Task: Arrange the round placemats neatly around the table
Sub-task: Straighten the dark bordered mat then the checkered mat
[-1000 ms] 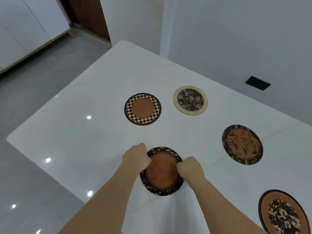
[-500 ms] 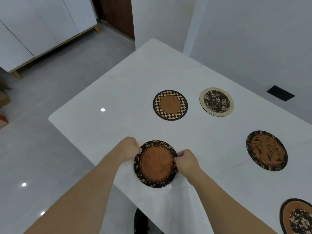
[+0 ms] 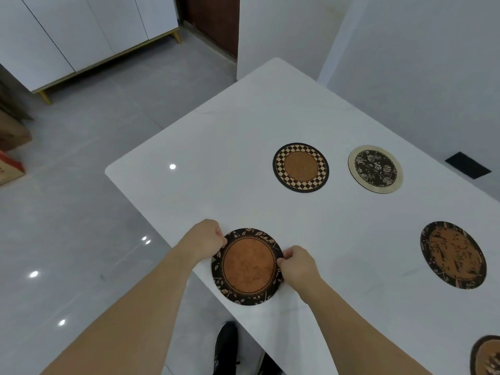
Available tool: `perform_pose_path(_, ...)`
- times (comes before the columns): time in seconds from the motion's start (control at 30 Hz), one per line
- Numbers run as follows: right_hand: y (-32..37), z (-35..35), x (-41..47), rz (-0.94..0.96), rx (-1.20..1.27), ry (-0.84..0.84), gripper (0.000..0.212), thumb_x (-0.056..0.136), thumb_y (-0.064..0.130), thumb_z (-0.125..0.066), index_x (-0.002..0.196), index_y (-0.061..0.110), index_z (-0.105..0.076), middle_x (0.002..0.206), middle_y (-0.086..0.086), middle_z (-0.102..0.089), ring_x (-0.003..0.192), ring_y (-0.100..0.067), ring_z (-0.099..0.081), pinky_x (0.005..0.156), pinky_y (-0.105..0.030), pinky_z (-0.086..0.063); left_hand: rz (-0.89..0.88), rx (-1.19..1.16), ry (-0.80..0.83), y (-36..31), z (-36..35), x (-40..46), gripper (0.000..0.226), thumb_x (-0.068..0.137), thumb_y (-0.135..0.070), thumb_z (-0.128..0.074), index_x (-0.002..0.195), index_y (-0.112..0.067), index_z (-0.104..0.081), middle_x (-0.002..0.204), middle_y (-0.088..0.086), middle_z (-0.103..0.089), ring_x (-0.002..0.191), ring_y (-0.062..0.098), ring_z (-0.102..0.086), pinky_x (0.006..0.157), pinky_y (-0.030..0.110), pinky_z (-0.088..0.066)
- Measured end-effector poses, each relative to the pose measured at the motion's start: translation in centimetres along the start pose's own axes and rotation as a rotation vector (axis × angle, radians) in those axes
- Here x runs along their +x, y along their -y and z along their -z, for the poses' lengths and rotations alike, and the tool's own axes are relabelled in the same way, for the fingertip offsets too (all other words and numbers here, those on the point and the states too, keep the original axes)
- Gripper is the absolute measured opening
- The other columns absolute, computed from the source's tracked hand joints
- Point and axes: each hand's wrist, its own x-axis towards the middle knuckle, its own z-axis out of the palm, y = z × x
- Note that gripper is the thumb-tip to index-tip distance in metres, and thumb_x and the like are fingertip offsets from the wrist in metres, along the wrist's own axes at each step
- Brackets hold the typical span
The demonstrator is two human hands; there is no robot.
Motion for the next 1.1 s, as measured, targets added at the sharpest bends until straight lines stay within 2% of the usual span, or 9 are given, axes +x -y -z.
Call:
perform_pose_path(0.07, -0.2, -0.2, -0.1, -0.008, -0.013, -0.003, 0.008, 0.086, 0.007, -0.049, 0.081, 0.007, -0.056, 0.076, -0.003, -0.058, 0.073, -0.02, -0.056, 0.076, -0.039, -0.053, 0.004, 0.011, 0.0, 0.2, -0.1, 0.1, 0.015, 0.09, -0.02, -0.059, 0.076, -0.015, -0.055, 0.09, 0.004, -0.064, 0.079, 0.017, -0.057, 0.068, 0.026, -0.043)
perform_pose_path(0.17, -0.4, -0.6, -0.3, -0.025, -0.007, -0.005, 0.007, 0.087, 0.007, -0.049, 0.083, 0.009, -0.053, 0.082, -0.004, -0.059, 0.076, -0.021, -0.057, 0.077, -0.037, -0.052, -0.002, 0.038, -0.005, 0.4, -0.4, 0.1, 0.015, 0.09, -0.019, -0.057, 0.075, -0.019, -0.052, 0.095, 0.004, -0.064, 0.087, 0.019, -0.059, 0.069, 0.026, -0.044)
perform_pose_path(0.3, -0.5, -0.8, -0.3, -0.046, 0.017, -0.001, 0.007, 0.087, 0.008, -0.05, 0.084, 0.012, -0.054, 0.087, -0.005, -0.061, 0.084, -0.025, -0.062, 0.08, -0.039, -0.053, -0.029, 0.089, -0.005, 0.5, -0.3, 0.0, 0.014, 0.09, -0.017, -0.056, 0.076, -0.016, -0.054, 0.095, 0.005, -0.066, 0.089, 0.021, -0.061, 0.073, 0.029, -0.047)
perform_pose_path(0.4, -0.5, -0.9, -0.3, -0.055, 0.024, -0.001, 0.006, 0.087, 0.009, -0.05, 0.087, 0.012, -0.055, 0.092, -0.007, -0.063, 0.092, -0.028, -0.064, 0.081, -0.039, -0.054, -0.035, 0.119, -0.005, 0.8, -0.3, 0.1, 0.015, 0.089, -0.019, -0.057, 0.075, -0.017, -0.052, 0.096, 0.004, -0.065, 0.088, 0.02, -0.059, 0.07, 0.027, -0.043)
perform_pose_path(0.7, -0.6, -1.3, -0.6, -0.042, 0.008, -0.017, 0.007, 0.087, 0.01, -0.05, 0.091, 0.011, -0.056, 0.095, -0.007, -0.064, 0.091, -0.027, -0.064, 0.081, -0.039, -0.054, -0.046, 0.141, -0.015, 1.1, -0.5, 0.4, 0.011, 0.089, -0.018, -0.057, 0.08, -0.018, -0.052, 0.099, 0.004, -0.063, 0.093, 0.022, -0.059, 0.072, 0.027, -0.044)
perform_pose_path(0.77, -0.7, -1.4, -0.6, -0.031, -0.013, -0.022, 0.01, 0.086, 0.011, -0.05, 0.093, 0.01, -0.057, 0.096, -0.008, -0.065, 0.088, -0.026, -0.064, 0.078, -0.036, -0.054, -0.047, 0.161, -0.02, 1.0, -0.7, 0.3, 0.006, 0.089, -0.016, -0.055, 0.084, -0.013, -0.055, 0.099, 0.006, -0.064, 0.093, 0.023, -0.06, 0.073, 0.03, -0.048)
perform_pose_path(0.9, -0.7, -1.4, -0.8, 0.001, -0.074, -0.037, 0.005, 0.085, 0.007, -0.048, 0.085, 0.009, -0.053, 0.086, -0.008, -0.062, 0.077, -0.024, -0.059, 0.072, -0.034, -0.05, -0.034, 0.208, -0.068, 0.9, -1.5, 0.4, 0.014, 0.086, -0.012, -0.051, 0.094, -0.005, -0.059, 0.096, 0.009, -0.065, 0.088, 0.025, -0.061, 0.074, 0.034, -0.051)
perform_pose_path(1.0, -0.4, -1.2, -0.9, 0.006, -0.113, -0.038, 0.006, 0.085, 0.007, -0.047, 0.089, 0.007, -0.052, 0.088, -0.008, -0.061, 0.074, -0.021, -0.055, 0.064, -0.031, -0.046, -0.016, 0.234, -0.096, 0.5, -1.9, 0.4, 0.011, 0.085, -0.01, -0.05, 0.093, -0.007, -0.057, 0.094, 0.007, -0.063, 0.084, 0.023, -0.059, 0.067, 0.029, -0.046)
perform_pose_path(1.1, -0.1, -0.2, -1.2, -0.004, -0.1, -0.029, 0.009, 0.085, 0.009, -0.048, 0.094, 0.007, -0.049, 0.09, -0.005, -0.056, 0.07, -0.016, -0.05, 0.054, -0.025, -0.039, -0.023, 0.317, -0.14, 0.2, -1.6, -0.3, 0.004, 0.087, -0.012, -0.049, 0.085, -0.009, -0.047, 0.088, 0.006, -0.055, 0.079, 0.022, -0.054, 0.064, 0.029, -0.041)
